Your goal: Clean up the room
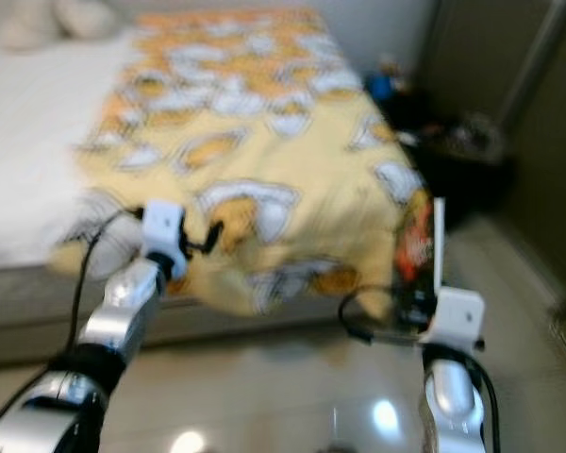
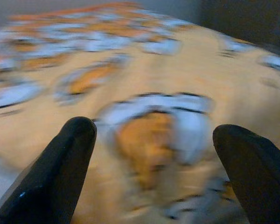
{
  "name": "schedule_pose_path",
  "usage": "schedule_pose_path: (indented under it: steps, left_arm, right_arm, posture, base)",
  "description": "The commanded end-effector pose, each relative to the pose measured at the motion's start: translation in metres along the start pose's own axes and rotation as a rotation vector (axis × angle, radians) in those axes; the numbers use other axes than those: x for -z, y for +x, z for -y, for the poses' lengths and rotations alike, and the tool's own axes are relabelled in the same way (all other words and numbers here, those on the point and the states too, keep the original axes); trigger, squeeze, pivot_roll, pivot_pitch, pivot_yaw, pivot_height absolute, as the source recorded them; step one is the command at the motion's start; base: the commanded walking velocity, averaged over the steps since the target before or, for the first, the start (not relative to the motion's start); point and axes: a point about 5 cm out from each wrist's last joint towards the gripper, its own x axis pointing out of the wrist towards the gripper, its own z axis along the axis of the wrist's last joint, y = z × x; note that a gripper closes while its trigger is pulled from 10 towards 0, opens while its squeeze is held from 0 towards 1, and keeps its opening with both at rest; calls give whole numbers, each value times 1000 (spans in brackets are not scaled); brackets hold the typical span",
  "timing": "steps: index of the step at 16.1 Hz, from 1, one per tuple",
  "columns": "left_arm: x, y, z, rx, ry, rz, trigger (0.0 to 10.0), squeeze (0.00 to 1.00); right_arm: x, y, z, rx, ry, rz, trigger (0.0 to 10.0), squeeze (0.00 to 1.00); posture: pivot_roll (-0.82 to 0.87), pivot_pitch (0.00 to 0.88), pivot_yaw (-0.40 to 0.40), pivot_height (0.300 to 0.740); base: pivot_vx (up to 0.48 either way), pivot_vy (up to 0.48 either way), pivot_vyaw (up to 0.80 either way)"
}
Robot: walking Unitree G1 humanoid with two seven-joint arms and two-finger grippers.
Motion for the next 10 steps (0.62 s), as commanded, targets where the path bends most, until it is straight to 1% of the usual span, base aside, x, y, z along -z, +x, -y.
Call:
schedule_pose_path:
  steps: [1,2,3,5,6,7,8,10]
  left_arm:
    - [4,-3,-10,-93,-40,-9,10000,0]
    - [11,-8,-24,-160,-49,-46,10000,0]
    - [13,-10,-27,-170,-49,-54,10000,0]
    - [16,-11,-24,-158,-34,-60,10000,0]
    - [15,-11,-18,-126,-39,-49,10000,0]
    - [15,-11,-16,-112,-44,-45,10000,0]
    - [16,-12,-11,-69,-59,-31,10000,0]
    - [18,-15,-11,-52,-47,-21,10000,0]
  right_arm:
    - [-8,4,6,0,-13,38,0,0]
    - [-10,7,6,-36,-30,30,0,0]
    - [-10,8,5,-52,-37,28,0,0]
    - [-11,13,7,-87,-62,8,0,0]
    - [-10,16,6,-100,-70,-3,0,0]
    - [-10,17,6,-104,-74,-6,0,0]
    - [-11,21,2,-113,-68,-2,0,0]
    - [-16,22,-3,-119,-65,20,0,0]
  posture:
    - [-70,0,56,740]
    - [-60,0,33,740]
    - [-60,0,33,740]
    - [-44,0,2,740]
    - [-33,0,-10,740]
    - [-33,0,-10,740]
    - [-22,0,-11,740]
    - [-18,0,-18,740]
  base:
    - [0,465,669]
    - [0,465,650]
    - [0,469,638]
    - [0,465,606]
    - [0,469,0]
    - [0,469,0]
    - [0,480,0]
    - [0,480,0]
